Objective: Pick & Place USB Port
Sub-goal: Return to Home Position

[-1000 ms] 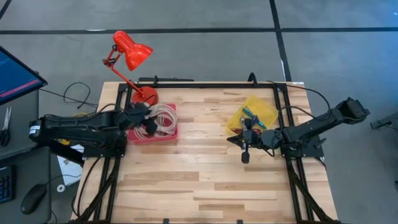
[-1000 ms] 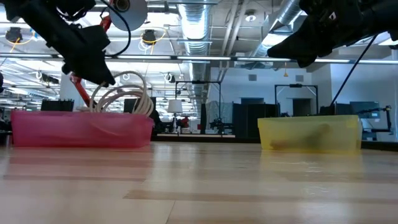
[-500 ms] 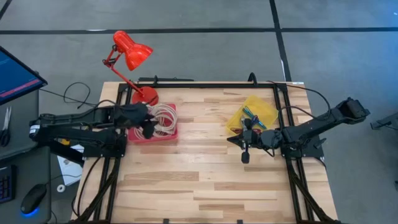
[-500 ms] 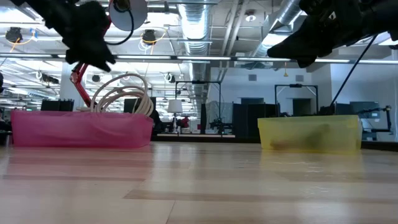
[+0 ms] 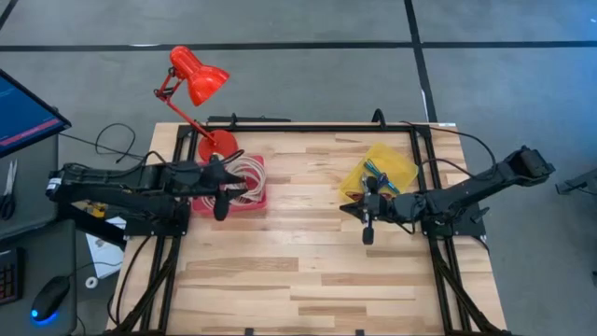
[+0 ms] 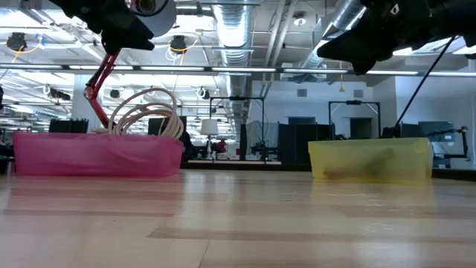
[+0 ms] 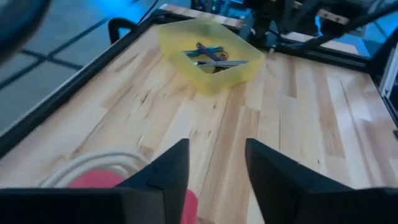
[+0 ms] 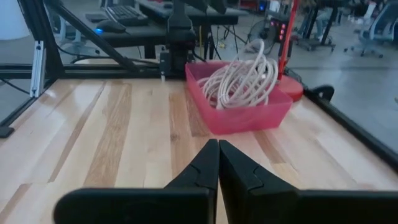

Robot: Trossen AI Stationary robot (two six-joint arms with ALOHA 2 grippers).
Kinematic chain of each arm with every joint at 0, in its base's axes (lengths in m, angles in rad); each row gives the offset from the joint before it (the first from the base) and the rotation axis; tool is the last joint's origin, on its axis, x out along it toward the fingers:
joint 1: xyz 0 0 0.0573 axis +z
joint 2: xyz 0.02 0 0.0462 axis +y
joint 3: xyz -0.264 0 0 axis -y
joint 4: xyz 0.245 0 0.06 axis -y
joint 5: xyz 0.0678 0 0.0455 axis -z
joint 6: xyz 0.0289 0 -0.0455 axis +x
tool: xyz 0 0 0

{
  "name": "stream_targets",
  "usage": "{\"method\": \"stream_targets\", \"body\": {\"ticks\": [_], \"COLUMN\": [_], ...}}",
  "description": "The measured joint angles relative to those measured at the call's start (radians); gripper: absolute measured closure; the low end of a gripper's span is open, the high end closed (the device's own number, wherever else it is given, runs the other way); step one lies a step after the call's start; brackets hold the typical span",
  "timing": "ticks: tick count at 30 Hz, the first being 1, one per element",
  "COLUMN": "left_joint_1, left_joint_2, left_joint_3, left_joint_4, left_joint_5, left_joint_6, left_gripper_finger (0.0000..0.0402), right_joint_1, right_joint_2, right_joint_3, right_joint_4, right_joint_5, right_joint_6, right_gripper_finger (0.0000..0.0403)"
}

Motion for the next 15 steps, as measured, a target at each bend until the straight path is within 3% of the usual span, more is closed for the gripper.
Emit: {"method": "stream_targets", "body": {"ticks": [9, 12, 15], "left_joint_1": [-0.058, -0.068, -0.067], "left_joint_2": [0.0, 0.0, 0.0], "left_joint_3": [0.0, 0.0, 0.0], "left_joint_4": [0.07, 0.093, 0.098], "left_joint_5": [-0.08, -0.082, -0.083], "left_joint_6": [0.175, 0.209, 0.21], "left_gripper_finger": [0.0385, 0.0395, 0.0398], "right_joint_1": [0.04, 0.037, 0.04], "right_joint_2": [-0.106, -0.161, -0.21], "right_joint_3": [0.018, 0.024, 0.024], "right_joint_4": [-0.012, -0.056, -0.098], "right_joint_5": [0.0, 0.018, 0.105], "right_joint_6": [-0.164, -0.189, -0.19], "right_gripper_finger": [0.0402, 0.0402, 0.0403]}}
